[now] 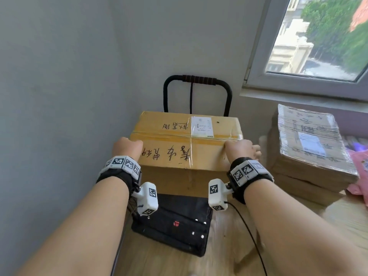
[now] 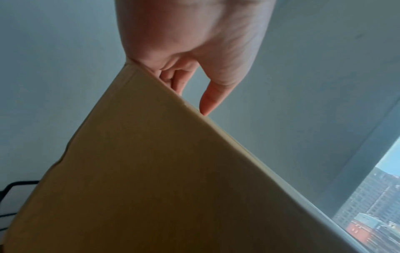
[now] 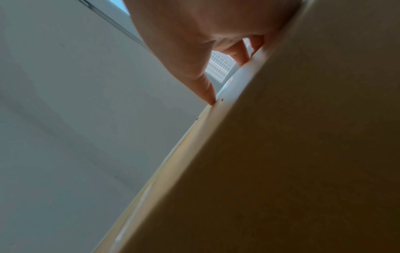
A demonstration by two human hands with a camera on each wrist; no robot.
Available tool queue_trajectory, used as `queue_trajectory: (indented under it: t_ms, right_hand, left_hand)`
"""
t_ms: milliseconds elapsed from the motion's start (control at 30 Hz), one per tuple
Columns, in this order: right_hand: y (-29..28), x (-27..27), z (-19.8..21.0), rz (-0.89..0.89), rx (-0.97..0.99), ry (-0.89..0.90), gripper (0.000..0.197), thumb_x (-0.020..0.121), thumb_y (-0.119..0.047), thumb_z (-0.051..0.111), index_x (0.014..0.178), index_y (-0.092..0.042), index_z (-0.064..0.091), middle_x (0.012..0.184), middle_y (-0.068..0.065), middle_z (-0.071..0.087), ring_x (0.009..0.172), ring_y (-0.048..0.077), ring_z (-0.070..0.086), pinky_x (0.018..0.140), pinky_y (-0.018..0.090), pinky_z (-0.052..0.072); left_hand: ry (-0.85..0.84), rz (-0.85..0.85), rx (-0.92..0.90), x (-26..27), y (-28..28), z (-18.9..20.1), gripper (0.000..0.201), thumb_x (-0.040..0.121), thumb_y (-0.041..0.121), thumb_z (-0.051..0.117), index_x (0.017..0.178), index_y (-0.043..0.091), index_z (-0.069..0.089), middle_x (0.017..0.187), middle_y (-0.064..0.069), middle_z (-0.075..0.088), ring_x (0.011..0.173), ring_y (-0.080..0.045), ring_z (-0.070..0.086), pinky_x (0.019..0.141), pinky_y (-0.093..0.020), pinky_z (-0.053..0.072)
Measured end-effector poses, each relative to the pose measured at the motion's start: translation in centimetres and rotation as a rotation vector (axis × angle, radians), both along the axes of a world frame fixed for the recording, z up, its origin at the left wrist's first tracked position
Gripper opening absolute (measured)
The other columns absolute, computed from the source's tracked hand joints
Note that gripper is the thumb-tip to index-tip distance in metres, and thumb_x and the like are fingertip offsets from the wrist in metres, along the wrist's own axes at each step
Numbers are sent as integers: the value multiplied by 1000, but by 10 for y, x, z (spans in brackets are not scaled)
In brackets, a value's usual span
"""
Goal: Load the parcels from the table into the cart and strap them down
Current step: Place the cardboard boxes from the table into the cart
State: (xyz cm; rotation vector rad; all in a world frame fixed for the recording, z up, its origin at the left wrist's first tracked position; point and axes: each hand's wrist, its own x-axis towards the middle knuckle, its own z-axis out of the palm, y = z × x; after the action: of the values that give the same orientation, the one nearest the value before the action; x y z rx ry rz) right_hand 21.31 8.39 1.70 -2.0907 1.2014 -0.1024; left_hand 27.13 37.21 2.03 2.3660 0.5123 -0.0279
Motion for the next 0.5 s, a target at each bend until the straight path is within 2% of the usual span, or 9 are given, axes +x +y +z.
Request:
queue_trajectory:
  t_ms: [167,267,367,500]
  right_hand:
    - [4,60,-17,9,10,30,49,84,-29,52,126,-5,47,135,15,37,124,31,36,107,45,33]
    - [5,82,-29,-7,14,59,50,84,-29,52,127,-5,47,135,15,37,124,32,37,107,44,33]
    - [6,102,-41,-34,36,84,50,84,-27,53,128,-4,47,134,15,38,122,32,40,106,43,36]
    - [8,135,-51,-67,61,86,45,82,-25,53,122,-5,51,127,15,46,110,32,51,96,41,45]
  left_hand:
    - [45,21,37,52,3,-16,16,83,22,53,81,7,57,77,-9,60,56,-20,49,46,-26,30]
    - [79,14,60,78,3,-27,17,82,22,53,72,9,52,74,-8,58,54,-20,48,46,-25,31]
    - [139,-4,62,106,4,-36,20,81,23,55,65,10,50,73,-8,58,59,-23,51,50,-25,36]
    - [217,-54,66,148,7,-47,12,82,21,56,78,9,58,69,-6,55,56,-20,48,50,-25,37]
